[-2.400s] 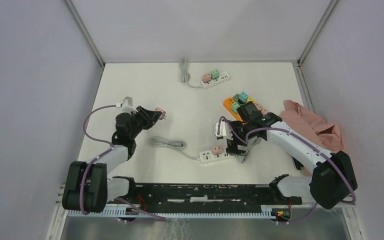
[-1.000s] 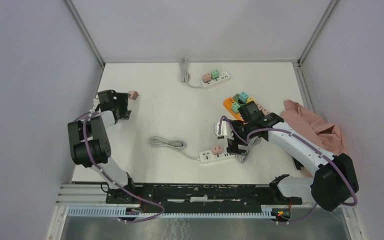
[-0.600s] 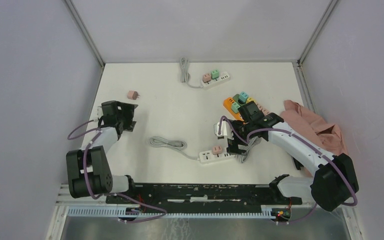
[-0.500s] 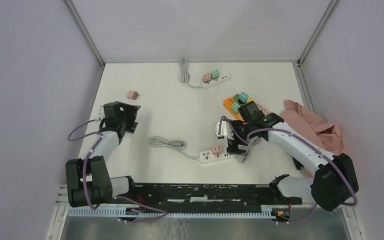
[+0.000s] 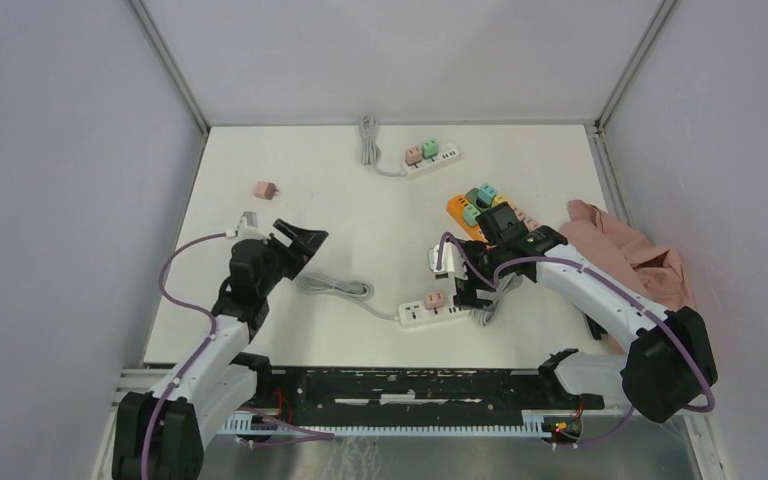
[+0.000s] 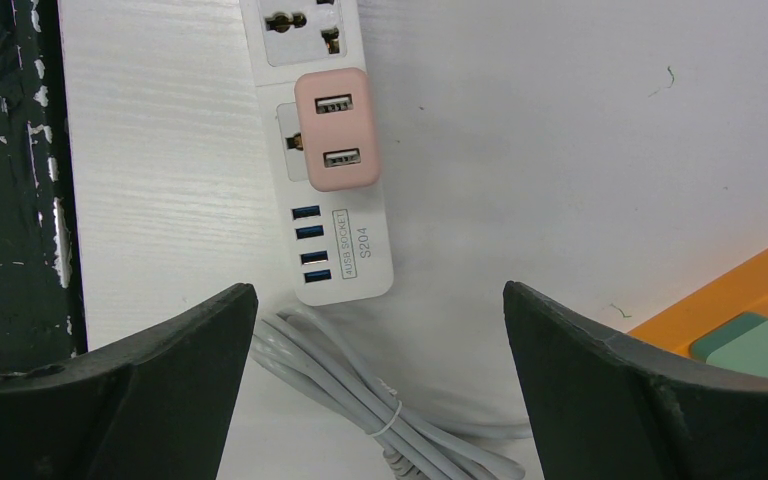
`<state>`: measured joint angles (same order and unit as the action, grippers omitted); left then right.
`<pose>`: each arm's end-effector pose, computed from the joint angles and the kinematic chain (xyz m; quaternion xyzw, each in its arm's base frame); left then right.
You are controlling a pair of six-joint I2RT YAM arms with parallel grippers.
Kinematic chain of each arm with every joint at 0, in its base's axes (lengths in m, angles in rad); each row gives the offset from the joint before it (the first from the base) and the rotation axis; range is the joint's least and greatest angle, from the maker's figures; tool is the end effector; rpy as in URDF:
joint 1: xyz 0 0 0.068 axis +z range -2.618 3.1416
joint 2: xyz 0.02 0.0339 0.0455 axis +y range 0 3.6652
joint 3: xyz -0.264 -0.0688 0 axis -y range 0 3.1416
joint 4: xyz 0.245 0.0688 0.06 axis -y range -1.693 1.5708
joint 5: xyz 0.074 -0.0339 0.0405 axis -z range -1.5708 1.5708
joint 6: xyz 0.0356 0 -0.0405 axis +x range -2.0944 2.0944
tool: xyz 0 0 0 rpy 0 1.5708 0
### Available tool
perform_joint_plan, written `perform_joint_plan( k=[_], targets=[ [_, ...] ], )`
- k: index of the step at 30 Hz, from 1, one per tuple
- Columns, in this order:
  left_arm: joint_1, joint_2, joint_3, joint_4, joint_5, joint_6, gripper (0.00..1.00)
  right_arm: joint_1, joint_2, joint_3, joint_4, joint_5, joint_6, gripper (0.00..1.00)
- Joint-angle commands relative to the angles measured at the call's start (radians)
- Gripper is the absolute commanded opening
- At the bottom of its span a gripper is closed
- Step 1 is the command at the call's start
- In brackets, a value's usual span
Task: Pull the plug off the socket
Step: Remove the plug from the socket.
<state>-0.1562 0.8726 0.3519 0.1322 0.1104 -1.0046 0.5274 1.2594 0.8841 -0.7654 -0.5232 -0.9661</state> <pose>0.1909 -0.0340 0.2045 -0.3132 0.7682 -0.3435 0.4402 0.1922 0.1325 0.2355 -0.6815 0.6551 0.2018 0.2562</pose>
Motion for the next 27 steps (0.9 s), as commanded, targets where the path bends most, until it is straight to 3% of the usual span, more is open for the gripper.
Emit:
perform_joint_plan(
  k=[1, 8, 17, 27],
  targets=[
    [-0.022, -0.028, -0.112, 0.365, 0.230, 0.109, 0.88, -0.004, -0.006, -0.004, 0.017, -0.025, -0.014, 1.00],
    [-0.096, -0.040, -0.232, 0.676, 0.379, 0.114, 0.90, -0.005, -0.003, -0.004, 0.015, -0.025, -0.016, 1.00],
    [-0.230, -0.147, -0.257, 0.685, 0.373, 0.244, 0.96, -0.005, 0.002, -0.002, 0.015, -0.020, -0.017, 1.00],
    [-0.254, -0.291, -0.280, 0.688, 0.306, 0.247, 0.99, -0.005, 0.004, -0.003, 0.012, -0.019, -0.017, 1.00]
  ],
)
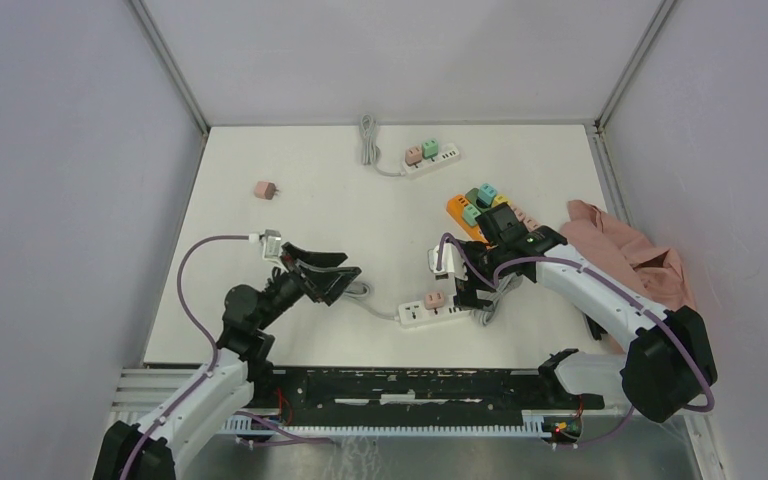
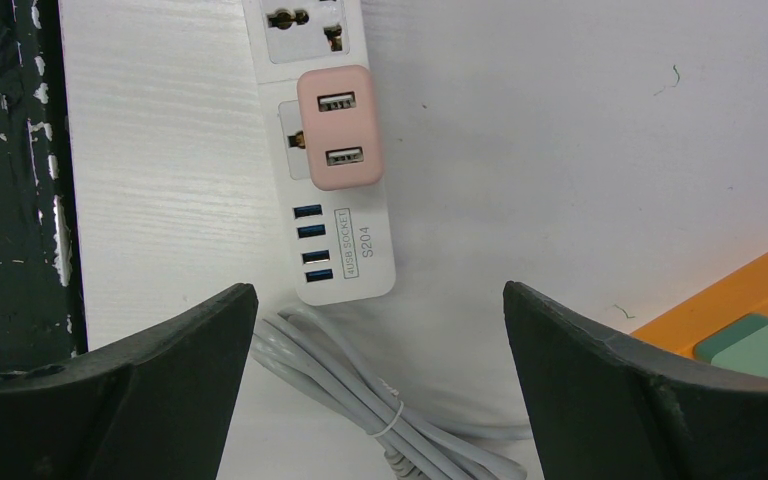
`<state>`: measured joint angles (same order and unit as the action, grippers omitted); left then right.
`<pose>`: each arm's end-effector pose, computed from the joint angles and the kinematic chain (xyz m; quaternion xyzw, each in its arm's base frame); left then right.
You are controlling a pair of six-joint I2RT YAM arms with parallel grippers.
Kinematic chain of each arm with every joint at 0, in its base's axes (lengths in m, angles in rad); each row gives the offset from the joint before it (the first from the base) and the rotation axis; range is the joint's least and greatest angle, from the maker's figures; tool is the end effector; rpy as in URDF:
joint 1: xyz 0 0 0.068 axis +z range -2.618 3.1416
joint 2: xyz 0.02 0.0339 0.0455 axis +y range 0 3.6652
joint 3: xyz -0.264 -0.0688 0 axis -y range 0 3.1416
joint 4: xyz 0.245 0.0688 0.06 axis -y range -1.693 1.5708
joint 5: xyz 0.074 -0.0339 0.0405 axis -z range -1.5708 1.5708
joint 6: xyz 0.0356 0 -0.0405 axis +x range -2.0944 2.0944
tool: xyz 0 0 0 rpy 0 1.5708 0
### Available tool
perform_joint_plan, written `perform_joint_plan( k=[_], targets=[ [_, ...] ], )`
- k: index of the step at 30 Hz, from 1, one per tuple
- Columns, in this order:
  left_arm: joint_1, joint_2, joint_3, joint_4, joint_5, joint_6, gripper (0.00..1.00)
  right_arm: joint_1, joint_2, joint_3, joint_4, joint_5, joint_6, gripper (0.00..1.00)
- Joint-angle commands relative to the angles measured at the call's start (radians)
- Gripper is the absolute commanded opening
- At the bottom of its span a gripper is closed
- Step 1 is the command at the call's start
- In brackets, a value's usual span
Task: Pull the plug off the socket
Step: Remove the plug from the socket.
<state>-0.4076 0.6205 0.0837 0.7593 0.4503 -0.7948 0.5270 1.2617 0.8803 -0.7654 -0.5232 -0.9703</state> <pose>0.1315 -0.0736 0.2167 0.0541 0.6307 -0.5457 0.5492 0.1921 0.1323 0.2339 -0.6826 0.6548 0.2020 0.2539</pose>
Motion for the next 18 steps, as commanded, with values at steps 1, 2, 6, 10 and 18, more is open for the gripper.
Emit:
perform_joint_plan(
  k=[1, 2, 6, 10, 18],
  targets=[
    [-0.003, -0.045, -0.016, 0.073, -0.034, 0.024, 0.99, -0.005, 0.001, 0.001, 0.012, -0.020, -0.013, 1.00],
    [-0.003, -0.049, -0.024, 0.093, -0.036, 0.007, 0.99, -0.005, 0.002, 0.002, 0.011, -0.020, -0.014, 1.00],
    [-0.003, -0.037, -0.064, 0.181, -0.047, -0.053, 0.99, -0.004, 0.000, 0.003, 0.008, -0.022, -0.016, 1.00],
    [-0.004, 0.013, -0.057, 0.218, 0.023, -0.031, 0.99, -0.005, -0.001, 0.003, 0.008, -0.025, -0.016, 1.00],
    [-0.226, 0.139, 0.008, 0.209, 0.020, 0.202, 0.99, -0.005, 0.004, 0.009, 0.002, -0.027, -0.016, 1.00]
  ],
)
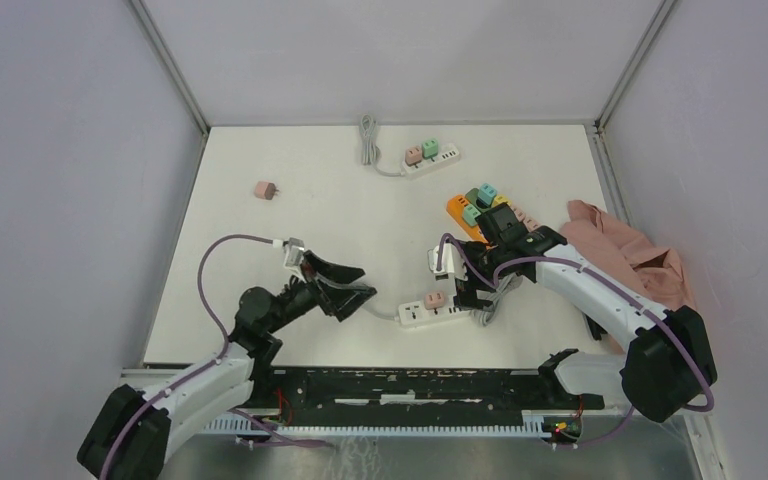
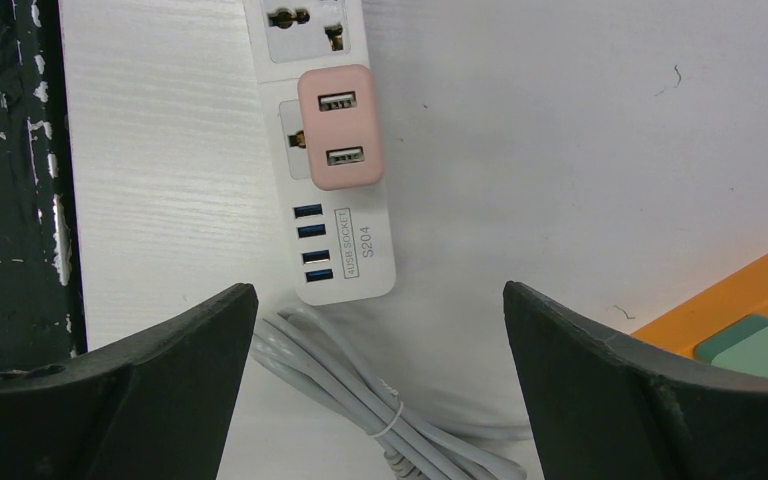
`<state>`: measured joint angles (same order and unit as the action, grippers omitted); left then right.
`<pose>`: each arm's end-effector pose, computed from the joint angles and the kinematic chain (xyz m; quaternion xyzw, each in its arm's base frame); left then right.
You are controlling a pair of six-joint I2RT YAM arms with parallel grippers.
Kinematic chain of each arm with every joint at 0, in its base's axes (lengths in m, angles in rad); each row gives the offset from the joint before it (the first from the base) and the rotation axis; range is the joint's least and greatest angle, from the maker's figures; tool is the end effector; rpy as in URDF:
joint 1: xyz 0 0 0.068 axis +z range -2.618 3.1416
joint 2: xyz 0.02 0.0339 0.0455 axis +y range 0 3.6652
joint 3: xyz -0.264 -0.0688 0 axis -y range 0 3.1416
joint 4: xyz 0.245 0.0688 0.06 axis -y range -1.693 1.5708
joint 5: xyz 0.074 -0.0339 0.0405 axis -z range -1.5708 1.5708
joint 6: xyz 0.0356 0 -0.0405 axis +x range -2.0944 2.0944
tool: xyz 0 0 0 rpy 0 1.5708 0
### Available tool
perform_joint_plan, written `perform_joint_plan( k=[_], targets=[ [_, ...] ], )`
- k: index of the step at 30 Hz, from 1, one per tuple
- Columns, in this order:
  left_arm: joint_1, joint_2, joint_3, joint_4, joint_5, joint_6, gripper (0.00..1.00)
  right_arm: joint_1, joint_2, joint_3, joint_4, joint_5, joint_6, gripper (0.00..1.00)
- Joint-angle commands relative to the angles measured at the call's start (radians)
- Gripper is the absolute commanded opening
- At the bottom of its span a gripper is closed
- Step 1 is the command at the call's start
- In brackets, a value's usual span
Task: Pull the plug off the socket
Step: Remove the plug from the socket.
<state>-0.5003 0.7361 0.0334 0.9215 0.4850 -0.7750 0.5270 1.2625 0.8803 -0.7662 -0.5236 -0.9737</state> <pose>0.1263 -0.0880 0.2011 0.1024 0.6273 -0.5715 0.5190 0.1921 0.1324 0.2337 -0.6837 0.6538 0.2019 0.2535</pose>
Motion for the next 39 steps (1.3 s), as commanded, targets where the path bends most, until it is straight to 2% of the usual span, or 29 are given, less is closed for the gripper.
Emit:
perform_joint_plan(
  k=[1, 4, 8, 12, 18, 22, 27, 39],
  targets=[
    [-0.185, 0.025, 0.069, 0.019, -0.052, 0.235, 0.99, -0.005, 0.003, 0.010, 0.002, -0.025, -0.012, 1.00],
    [-0.337, 0.027, 0.093, -0.070, -0.160, 0.416, 0.97, -0.014, 0.006, 0.013, -0.002, -0.030, -0.010, 1.00],
    [-0.465, 0.094, 0.122, -0.140, -0.271, 0.658, 0.94, -0.029, 0.006, 0.023, -0.012, -0.042, -0.005, 1.00],
    [-0.528, 0.240, 0.173, -0.171, -0.331, 0.809, 0.90, -0.044, 0.004, 0.027, -0.018, -0.056, 0.000, 1.00],
    [-0.540, 0.497, 0.310, -0.186, -0.327, 0.951, 0.88, -0.061, 0.004, 0.030, -0.024, -0.069, 0.000, 1.00],
    [-0.540, 0.638, 0.385, -0.181, -0.323, 0.996, 0.87, -0.068, 0.002, 0.031, -0.028, -0.077, -0.002, 1.00],
    [-0.539, 0.795, 0.465, -0.177, -0.325, 1.013, 0.80, -0.070, 0.002, 0.032, -0.035, -0.084, -0.007, 1.00],
    [-0.539, 0.910, 0.547, -0.150, -0.351, 1.005, 0.68, -0.071, 0.006, 0.034, -0.044, -0.094, -0.014, 1.00]
  ],
)
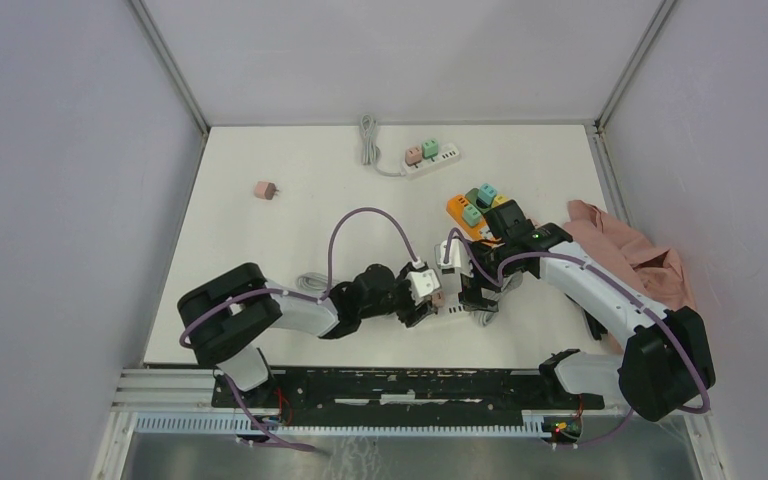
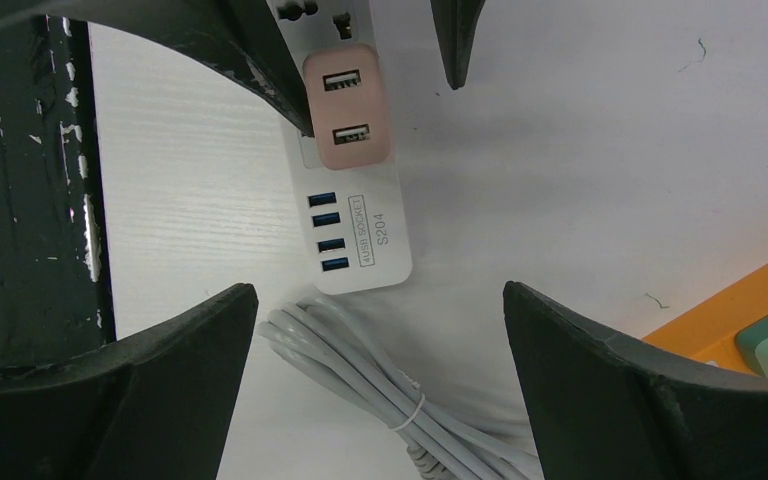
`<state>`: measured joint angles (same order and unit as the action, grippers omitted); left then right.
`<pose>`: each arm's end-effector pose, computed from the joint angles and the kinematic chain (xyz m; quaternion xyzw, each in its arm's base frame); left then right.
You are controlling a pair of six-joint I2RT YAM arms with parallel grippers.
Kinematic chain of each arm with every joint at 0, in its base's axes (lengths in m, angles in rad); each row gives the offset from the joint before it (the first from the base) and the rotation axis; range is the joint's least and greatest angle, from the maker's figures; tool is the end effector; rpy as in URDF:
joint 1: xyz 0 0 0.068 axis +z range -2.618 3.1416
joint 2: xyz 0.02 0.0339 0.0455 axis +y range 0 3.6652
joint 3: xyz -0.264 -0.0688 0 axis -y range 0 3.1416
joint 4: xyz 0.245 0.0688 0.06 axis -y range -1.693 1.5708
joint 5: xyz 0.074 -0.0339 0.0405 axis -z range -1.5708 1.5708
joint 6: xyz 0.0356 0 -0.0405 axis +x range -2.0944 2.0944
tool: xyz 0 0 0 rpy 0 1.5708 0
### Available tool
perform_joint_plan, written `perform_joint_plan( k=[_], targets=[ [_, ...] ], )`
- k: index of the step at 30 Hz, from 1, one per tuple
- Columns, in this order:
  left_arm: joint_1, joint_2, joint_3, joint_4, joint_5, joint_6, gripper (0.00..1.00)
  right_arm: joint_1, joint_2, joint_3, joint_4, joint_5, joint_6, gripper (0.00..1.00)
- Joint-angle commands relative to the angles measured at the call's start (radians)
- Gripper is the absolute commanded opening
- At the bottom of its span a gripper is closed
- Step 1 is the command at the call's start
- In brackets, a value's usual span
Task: Pull the plug off the socket
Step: Remove the plug from the socket.
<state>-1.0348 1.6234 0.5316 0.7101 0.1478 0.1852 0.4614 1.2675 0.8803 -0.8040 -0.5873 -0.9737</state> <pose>0.1494 -0.2618 0.1467 0.5072 0.6535 -0.2859 0.4837 0.1963 0.1196 0.2322 -0.6592 0.6723 0.2292 0.2467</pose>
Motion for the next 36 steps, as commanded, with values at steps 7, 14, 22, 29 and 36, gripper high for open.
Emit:
perform_joint_plan(
  k=[7, 14, 22, 29, 36],
  targets=[
    [-0.005, 0.046, 0.075, 0.061, 0.001, 0.044, 0.48, -0.004, 0.004, 0.033, -0.006, -0.031, -0.015, 1.00],
    [-0.004, -0.001, 0.026, 0.122, 0.013, 0.022, 0.03, -0.004, -0.001, 0.019, 0.012, -0.040, -0.019, 1.00],
    [-0.002, -0.130, -0.115, 0.268, 0.052, -0.090, 0.03, -0.005, -0.051, -0.106, 0.158, -0.182, -0.068, 1.00],
    [-0.002, -0.201, -0.185, 0.363, 0.065, -0.139, 0.03, 0.007, -0.017, -0.121, 0.212, -0.259, -0.021, 1.00],
    [-0.003, -0.244, -0.202, 0.405, 0.070, -0.155, 0.03, 0.052, 0.006, -0.126, 0.234, -0.250, 0.000, 1.00]
  ],
)
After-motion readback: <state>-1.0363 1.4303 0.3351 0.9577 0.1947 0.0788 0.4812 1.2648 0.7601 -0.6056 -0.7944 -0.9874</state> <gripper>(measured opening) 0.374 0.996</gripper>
